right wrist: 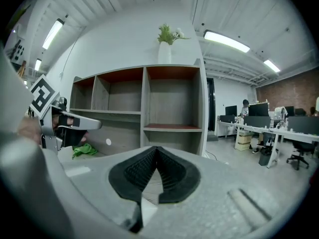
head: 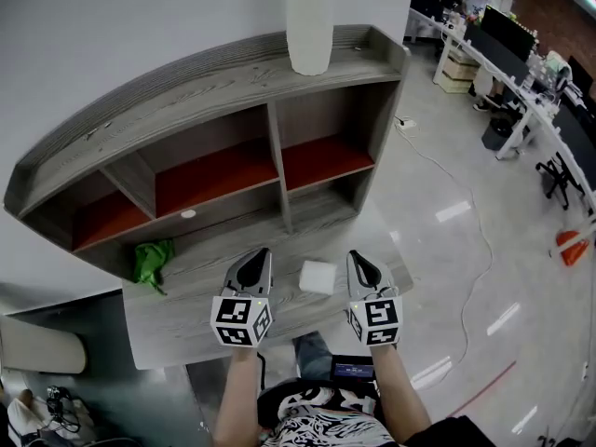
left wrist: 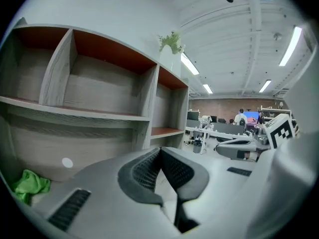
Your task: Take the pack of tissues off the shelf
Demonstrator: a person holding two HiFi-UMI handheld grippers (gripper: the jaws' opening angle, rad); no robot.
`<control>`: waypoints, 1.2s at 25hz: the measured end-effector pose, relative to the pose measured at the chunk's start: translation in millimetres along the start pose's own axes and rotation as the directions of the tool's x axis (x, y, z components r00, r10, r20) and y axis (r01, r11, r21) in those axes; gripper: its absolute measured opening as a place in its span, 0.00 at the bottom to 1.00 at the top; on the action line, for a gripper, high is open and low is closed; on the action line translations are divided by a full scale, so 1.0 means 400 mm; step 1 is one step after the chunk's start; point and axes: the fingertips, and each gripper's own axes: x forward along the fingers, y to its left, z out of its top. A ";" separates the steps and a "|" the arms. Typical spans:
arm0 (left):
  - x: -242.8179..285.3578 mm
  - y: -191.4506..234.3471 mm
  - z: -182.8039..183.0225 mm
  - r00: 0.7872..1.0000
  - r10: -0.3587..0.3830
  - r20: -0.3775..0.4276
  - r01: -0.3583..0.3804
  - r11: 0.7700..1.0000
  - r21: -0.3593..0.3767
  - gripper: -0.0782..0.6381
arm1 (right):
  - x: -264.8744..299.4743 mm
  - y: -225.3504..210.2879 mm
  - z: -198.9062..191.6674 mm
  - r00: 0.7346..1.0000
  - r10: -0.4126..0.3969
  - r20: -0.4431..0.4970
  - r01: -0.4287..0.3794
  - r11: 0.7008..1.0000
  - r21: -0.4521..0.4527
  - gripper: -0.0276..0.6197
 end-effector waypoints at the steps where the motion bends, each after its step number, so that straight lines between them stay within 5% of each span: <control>1: -0.006 -0.003 0.008 1.000 -0.003 0.011 0.003 1.000 -0.005 0.12 | -0.006 0.002 0.004 1.000 -0.002 0.004 0.002 1.000 -0.005 0.05; 30: -0.044 0.007 0.020 0.999 -0.005 0.051 0.007 0.999 -0.040 0.12 | -0.023 0.017 0.039 0.999 -0.021 0.043 0.023 0.999 -0.043 0.05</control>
